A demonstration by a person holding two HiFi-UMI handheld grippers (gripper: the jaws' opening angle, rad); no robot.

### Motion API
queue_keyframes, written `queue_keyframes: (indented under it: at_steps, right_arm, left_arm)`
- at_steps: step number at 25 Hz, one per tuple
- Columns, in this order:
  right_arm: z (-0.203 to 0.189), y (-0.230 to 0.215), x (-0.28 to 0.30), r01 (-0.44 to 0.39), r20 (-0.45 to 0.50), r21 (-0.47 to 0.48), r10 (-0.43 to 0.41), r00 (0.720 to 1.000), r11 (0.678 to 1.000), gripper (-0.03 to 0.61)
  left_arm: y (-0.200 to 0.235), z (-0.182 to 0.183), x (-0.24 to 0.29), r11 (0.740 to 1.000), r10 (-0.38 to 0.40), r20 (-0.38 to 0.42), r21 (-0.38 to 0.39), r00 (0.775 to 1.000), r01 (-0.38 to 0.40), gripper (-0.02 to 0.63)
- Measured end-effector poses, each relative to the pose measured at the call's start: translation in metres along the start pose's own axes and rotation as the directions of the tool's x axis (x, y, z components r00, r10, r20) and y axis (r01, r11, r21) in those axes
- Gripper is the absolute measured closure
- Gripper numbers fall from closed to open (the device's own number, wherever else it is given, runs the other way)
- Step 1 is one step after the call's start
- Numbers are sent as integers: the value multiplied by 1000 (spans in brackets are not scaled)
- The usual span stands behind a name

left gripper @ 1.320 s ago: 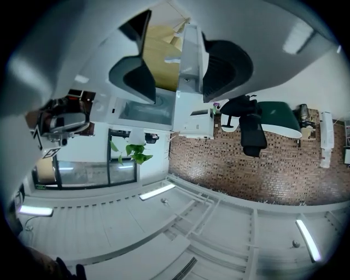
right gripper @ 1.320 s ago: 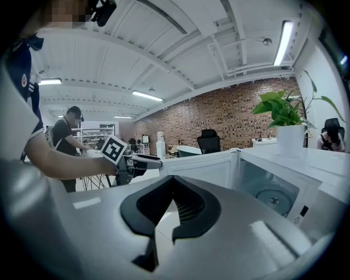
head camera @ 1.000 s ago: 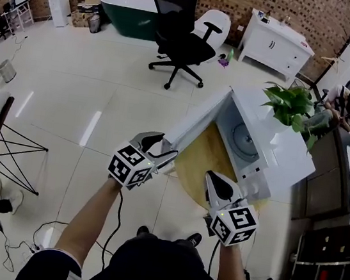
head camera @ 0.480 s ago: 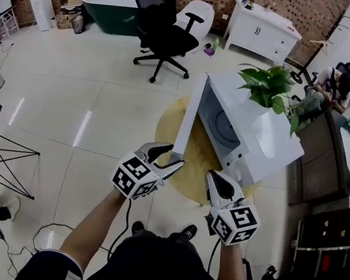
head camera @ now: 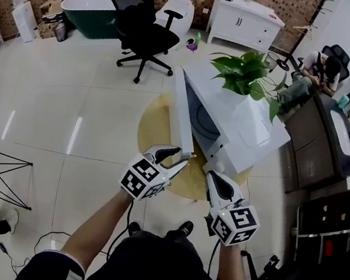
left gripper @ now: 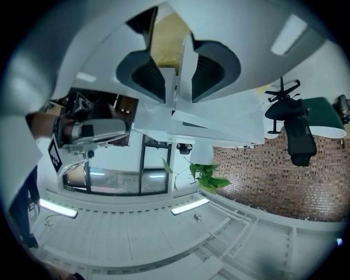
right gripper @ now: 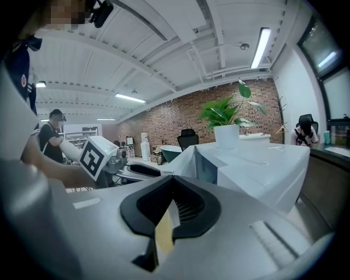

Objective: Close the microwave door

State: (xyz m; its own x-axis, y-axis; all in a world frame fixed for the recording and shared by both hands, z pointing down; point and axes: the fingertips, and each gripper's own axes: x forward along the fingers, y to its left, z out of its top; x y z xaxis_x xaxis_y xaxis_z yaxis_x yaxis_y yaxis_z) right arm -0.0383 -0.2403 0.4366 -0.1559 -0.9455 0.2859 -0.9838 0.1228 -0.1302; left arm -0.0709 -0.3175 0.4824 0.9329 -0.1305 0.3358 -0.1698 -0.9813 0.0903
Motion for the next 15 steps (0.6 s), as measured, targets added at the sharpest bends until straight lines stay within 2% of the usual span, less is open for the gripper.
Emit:
queue_keyframes:
  at_steps: [7,15]
  right_arm:
    - [-3,-19,-24,55,16,23,-55,998,998,577]
    - [-10,-43,-53,124,16,48,-125,992,991,577]
  left_arm:
    - [-6,10,29,1000,15,-7,18,1000,-15,516]
    - [-15,20,57,999,12,-8,32,1000,-11,525]
